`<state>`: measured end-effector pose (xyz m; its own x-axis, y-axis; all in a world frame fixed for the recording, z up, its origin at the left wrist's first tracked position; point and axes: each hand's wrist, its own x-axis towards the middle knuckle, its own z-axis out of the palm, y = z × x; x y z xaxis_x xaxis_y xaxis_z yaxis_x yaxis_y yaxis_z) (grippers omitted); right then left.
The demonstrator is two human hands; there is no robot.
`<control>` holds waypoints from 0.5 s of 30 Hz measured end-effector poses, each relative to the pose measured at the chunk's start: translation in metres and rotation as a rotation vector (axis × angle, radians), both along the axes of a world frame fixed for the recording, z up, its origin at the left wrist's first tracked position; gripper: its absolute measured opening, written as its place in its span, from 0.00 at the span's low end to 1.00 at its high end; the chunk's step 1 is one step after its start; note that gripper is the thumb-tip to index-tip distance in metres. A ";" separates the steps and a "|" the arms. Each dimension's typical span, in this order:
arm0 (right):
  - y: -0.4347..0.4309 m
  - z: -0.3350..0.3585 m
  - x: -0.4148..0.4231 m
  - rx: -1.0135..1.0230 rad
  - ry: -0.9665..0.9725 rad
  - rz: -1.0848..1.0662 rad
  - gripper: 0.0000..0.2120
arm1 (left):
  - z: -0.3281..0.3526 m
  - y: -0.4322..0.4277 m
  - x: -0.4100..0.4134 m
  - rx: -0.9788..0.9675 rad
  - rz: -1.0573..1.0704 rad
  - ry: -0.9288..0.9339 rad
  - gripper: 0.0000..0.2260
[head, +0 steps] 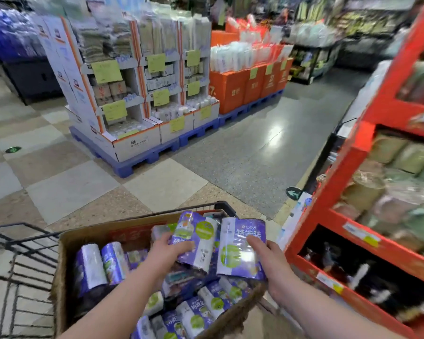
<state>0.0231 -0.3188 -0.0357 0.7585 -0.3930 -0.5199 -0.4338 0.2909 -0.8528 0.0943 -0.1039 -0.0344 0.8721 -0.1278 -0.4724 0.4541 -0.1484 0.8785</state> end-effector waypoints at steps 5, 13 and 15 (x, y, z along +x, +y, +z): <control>-0.039 0.022 -0.038 -0.074 0.005 -0.166 0.23 | 0.006 -0.058 -0.014 -0.148 -0.141 0.012 0.12; -0.109 0.049 -0.118 -0.072 -0.035 -0.375 0.19 | 0.026 -0.159 -0.053 -0.266 -0.387 -0.030 0.17; -0.130 0.052 -0.143 -0.093 -0.038 -0.436 0.27 | 0.033 -0.187 -0.069 -0.290 -0.450 -0.022 0.23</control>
